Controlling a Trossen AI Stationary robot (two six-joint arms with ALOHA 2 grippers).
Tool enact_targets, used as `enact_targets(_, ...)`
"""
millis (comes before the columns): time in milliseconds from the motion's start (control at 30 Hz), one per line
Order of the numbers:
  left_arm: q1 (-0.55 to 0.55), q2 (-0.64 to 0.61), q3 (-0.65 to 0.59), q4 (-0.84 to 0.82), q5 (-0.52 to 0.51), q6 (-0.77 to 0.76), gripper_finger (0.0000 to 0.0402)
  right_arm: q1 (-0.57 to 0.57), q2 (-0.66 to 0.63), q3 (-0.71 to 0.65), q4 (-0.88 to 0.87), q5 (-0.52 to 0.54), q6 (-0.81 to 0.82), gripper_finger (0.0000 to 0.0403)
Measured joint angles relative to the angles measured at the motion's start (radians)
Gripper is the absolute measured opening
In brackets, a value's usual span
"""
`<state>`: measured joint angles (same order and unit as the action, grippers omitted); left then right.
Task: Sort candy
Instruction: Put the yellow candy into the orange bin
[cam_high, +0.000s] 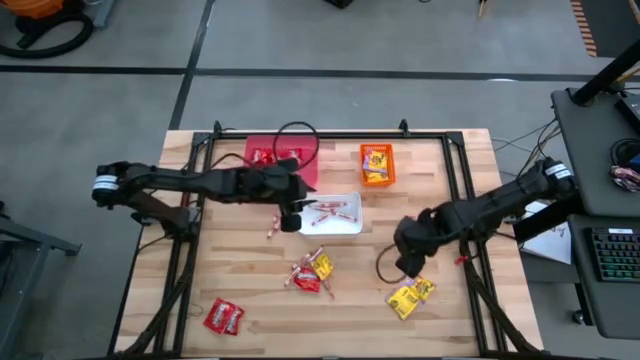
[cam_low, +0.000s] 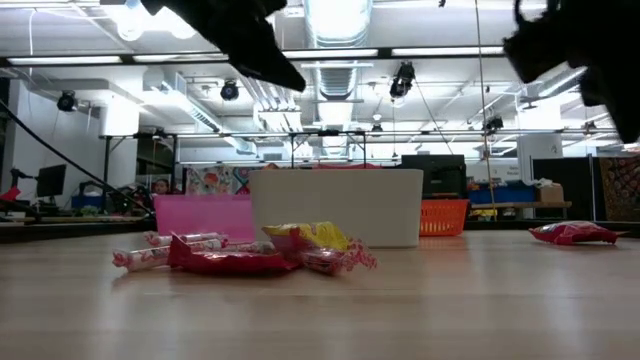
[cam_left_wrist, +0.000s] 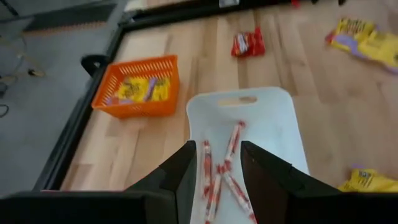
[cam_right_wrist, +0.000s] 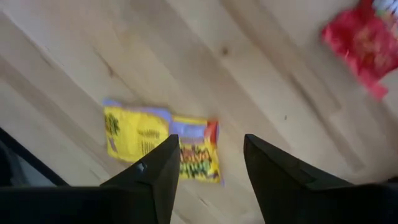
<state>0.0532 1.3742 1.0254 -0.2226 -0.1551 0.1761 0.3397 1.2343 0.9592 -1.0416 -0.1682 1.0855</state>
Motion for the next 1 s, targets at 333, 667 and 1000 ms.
enact_targets(333,0.000,-0.065,-0.007,0.082,0.000,0.053,0.0109,0.202,0.000,-0.092,0.061,0.003,0.295,0.0200)
enact_targets(667,0.001,-0.057,-0.007,0.149,0.000,0.093,0.0109,0.312,0.038,-0.179,0.217,0.005,0.448,0.0201)
enact_targets(1000,0.001,-0.056,-0.007,0.158,0.000,0.093,0.0109,0.317,0.161,-0.178,0.242,0.010,0.375,0.0201)
